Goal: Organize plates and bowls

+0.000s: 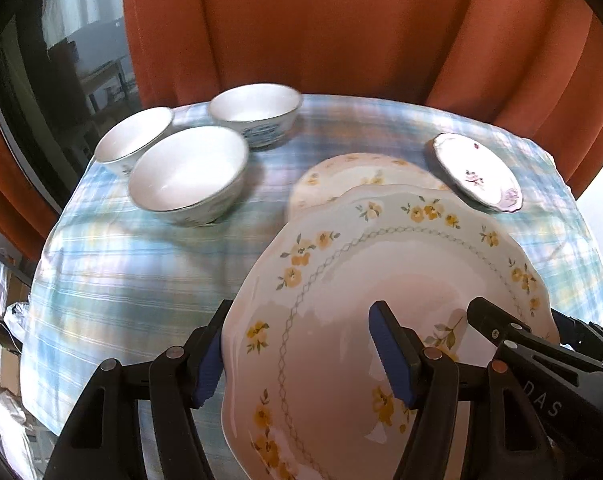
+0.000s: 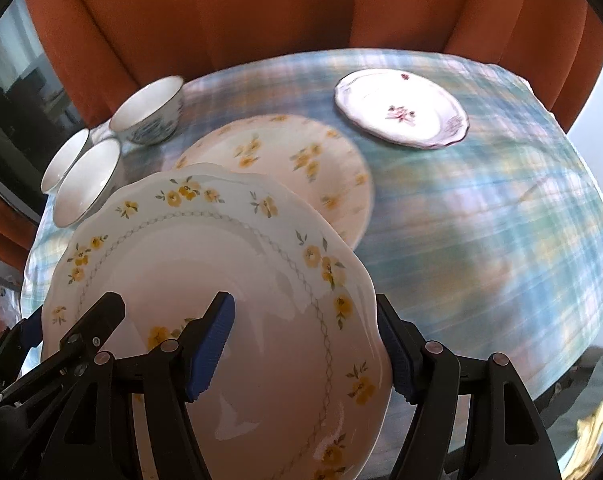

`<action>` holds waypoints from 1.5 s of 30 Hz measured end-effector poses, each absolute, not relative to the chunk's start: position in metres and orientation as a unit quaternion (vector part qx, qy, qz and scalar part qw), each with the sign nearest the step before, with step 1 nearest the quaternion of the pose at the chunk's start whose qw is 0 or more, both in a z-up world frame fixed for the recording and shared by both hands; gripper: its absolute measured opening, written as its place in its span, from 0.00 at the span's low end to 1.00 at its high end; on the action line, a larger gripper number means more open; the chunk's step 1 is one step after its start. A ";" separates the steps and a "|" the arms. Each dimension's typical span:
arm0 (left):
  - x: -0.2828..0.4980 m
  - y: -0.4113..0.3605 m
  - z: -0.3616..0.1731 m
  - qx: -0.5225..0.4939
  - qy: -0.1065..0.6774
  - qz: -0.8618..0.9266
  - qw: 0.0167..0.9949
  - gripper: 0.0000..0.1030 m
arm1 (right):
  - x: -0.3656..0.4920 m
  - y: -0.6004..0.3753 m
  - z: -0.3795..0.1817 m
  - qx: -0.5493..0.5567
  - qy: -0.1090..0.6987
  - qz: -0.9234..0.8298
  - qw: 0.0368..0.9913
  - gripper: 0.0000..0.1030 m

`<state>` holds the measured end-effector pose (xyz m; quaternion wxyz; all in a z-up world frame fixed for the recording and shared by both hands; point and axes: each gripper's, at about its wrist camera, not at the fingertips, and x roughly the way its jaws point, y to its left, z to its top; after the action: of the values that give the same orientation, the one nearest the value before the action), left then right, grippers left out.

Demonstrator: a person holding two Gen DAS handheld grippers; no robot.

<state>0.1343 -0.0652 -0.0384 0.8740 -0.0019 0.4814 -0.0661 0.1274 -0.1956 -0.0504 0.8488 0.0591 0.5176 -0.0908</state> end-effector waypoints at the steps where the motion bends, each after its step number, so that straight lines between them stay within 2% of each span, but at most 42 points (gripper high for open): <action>1: 0.133 -0.071 -0.038 -0.002 0.481 -0.065 0.875 0.65 | 0.127 -0.206 -0.049 0.058 0.516 -0.089 0.850 0.71; 21: 0.107 -0.203 -0.057 -0.013 0.489 -0.071 0.870 0.65 | 0.099 -0.344 -0.049 0.043 0.512 -0.098 0.852 0.71; 40: 0.114 -0.238 -0.106 -0.034 0.563 -0.044 0.824 0.66 | 0.106 -0.395 -0.093 0.030 0.569 -0.087 0.817 0.71; 45: 0.123 -0.243 -0.113 -0.012 0.557 -0.037 0.830 0.65 | 0.116 -0.399 -0.105 0.038 0.582 -0.079 0.808 0.71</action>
<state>0.1234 -0.2429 -0.1128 0.8297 -0.0120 0.5569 -0.0368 0.1160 -0.3986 -0.1046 0.8081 0.0380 0.5825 -0.0789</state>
